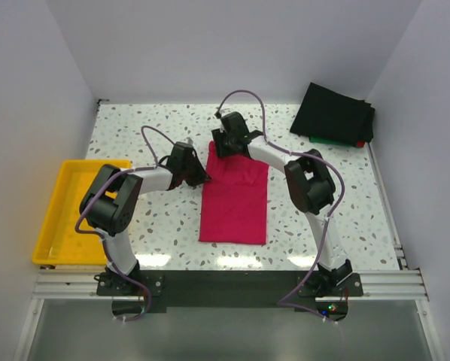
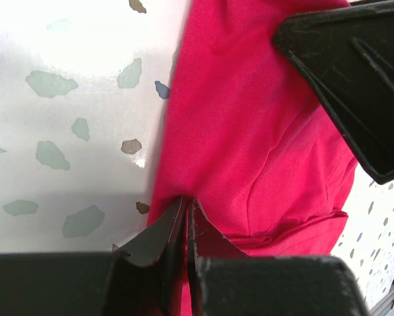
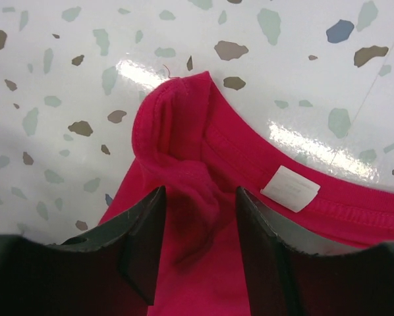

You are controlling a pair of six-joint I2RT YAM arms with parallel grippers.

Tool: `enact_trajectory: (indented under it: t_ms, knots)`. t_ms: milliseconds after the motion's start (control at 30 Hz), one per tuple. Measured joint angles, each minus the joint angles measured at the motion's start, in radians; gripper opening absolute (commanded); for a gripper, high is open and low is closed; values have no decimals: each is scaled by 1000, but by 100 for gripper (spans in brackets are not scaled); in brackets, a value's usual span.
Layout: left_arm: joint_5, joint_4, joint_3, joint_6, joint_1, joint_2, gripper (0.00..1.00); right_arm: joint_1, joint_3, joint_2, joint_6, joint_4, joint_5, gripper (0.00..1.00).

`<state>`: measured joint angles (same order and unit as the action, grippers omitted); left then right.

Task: Fold and stack the t-shirts
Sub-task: Fold the tshirt

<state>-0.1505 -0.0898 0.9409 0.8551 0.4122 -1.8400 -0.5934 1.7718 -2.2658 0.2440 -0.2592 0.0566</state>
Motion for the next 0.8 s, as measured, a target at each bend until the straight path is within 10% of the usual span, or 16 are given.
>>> enact_trajectory:
  t_ms: [800]
  knots:
    - [-17,-14,0,0,-5,-8,9,-10,214,-107,-48,-15,-76,40]
